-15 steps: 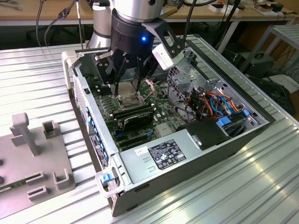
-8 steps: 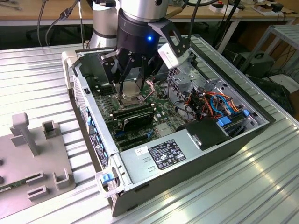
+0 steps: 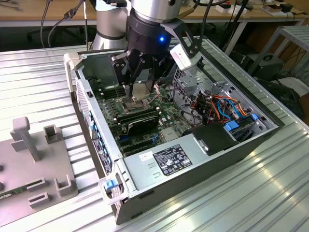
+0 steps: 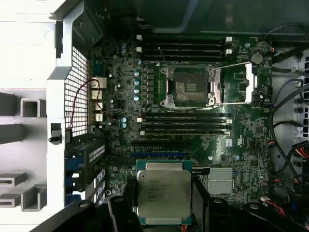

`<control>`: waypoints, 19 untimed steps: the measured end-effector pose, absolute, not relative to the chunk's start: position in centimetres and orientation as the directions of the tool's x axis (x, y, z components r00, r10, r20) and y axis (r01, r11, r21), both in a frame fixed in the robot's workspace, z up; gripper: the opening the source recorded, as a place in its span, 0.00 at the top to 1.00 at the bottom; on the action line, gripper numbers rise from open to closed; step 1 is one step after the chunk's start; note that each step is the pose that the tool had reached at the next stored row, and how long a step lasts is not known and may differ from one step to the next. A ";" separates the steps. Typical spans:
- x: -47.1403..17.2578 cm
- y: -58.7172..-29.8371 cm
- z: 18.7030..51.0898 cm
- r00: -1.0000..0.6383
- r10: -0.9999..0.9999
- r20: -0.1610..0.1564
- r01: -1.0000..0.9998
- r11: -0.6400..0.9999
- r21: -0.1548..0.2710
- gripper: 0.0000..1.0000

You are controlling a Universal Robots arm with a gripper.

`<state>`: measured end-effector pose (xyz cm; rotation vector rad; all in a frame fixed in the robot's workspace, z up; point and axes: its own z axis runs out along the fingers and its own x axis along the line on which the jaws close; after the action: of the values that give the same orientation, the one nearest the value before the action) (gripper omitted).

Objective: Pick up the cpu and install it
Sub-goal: 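Pick up the cpu and move it towards the insertion slot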

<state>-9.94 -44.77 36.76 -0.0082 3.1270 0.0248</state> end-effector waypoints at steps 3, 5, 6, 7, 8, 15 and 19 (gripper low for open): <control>-9.2 -44.8 36.8 -1.000 -0.005 -0.015 -0.005 1.000 0.016 0.45; -8.9 -44.8 36.8 -1.000 -0.005 -0.015 -0.005 1.000 0.016 0.45; -8.8 -44.8 36.8 -1.000 -0.005 -0.015 -0.005 1.000 0.016 0.45; -8.7 -44.8 36.8 -1.000 -0.005 -0.015 -0.005 1.000 0.016 0.45; -8.5 -44.8 36.8 -1.000 -0.005 -0.015 -0.005 1.000 0.016 0.45; -7.4 -44.8 36.8 -1.000 -0.005 -0.015 -0.005 1.000 0.016 0.45; -6.8 -44.8 36.8 -1.000 -0.005 -0.015 -0.005 1.000 0.016 0.45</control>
<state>-6.78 -44.77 36.76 -0.0082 3.1269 0.0249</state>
